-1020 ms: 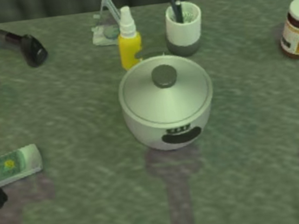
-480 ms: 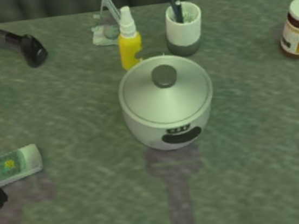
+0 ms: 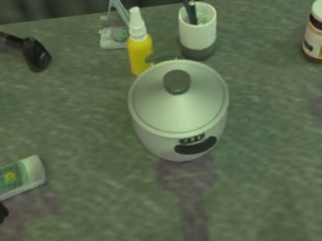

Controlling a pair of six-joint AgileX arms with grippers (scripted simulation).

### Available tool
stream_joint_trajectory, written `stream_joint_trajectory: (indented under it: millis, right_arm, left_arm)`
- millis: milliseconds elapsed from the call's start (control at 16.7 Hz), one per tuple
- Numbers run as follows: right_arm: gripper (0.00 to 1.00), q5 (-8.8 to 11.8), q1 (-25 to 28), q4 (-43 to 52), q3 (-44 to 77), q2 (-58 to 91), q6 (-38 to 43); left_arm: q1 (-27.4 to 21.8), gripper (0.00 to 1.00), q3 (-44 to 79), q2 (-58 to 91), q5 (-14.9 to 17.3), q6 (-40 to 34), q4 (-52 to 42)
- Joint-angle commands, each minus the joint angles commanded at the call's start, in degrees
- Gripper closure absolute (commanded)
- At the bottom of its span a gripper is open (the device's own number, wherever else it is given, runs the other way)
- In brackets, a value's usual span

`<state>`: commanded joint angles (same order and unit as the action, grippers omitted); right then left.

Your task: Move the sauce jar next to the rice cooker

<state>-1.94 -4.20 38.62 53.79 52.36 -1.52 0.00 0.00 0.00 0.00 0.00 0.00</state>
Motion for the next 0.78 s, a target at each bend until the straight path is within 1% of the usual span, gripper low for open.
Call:
stream_joint_trajectory:
  millis: [240,480,660,780]
  right_arm:
    - [0.0,0.2,-0.7,9.3,30.8,21.7,-1.0]
    - [0.0,1.0,-0.6,17.2,60.7,44.4,-2.6]
    - [0.0,1.7,0.0,23.7,79.3,61.5,-4.3]
    - [0.0,2.2,0.5,28.4,89.1,72.5,-5.6]
  left_arm:
    - [0.0,0.0,0.0,0.0,0.0,0.0,0.0]
    - [0.0,0.0,0.0,0.0,0.0,0.0,0.0]
    - [0.0,0.0,0.0,0.0,0.0,0.0,0.0]
    - [0.0,0.0,0.0,0.0,0.0,0.0,0.0]
